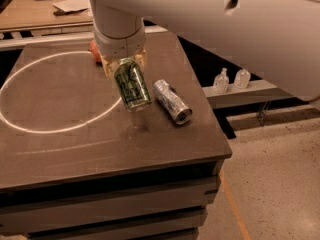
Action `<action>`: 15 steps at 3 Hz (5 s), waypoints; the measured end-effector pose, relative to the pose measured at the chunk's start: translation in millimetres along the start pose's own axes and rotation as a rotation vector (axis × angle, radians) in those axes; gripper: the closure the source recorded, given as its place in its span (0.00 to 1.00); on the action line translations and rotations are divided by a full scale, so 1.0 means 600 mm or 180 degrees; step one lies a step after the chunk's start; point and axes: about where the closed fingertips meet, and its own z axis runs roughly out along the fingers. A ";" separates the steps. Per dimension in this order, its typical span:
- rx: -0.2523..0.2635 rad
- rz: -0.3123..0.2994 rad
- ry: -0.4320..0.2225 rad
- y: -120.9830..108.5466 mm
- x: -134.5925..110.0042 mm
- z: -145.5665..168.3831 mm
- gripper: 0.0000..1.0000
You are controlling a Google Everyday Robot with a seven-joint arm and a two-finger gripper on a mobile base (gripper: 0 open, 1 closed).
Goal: Place green can upright
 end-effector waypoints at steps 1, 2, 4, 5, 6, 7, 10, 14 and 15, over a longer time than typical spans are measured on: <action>0.0033 -0.0077 0.0119 -0.012 0.011 0.007 1.00; 0.0069 -0.0119 0.0232 -0.021 0.021 0.011 1.00; 0.0517 -0.0466 0.0688 -0.041 0.034 0.004 1.00; 0.0793 -0.0932 0.0979 -0.069 0.040 -0.010 1.00; 0.0750 -0.1218 0.1021 -0.064 0.038 -0.007 1.00; 0.0750 -0.1218 0.1022 -0.064 0.038 -0.007 1.00; 0.1147 -0.1891 0.1453 -0.046 0.094 -0.009 1.00; 0.0921 -0.1686 0.1727 0.273 0.007 -0.021 1.00; 0.0921 -0.1686 0.1727 0.273 0.007 -0.021 1.00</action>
Offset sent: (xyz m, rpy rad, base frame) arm 0.0096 0.0342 0.0036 0.0647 -0.1067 0.0892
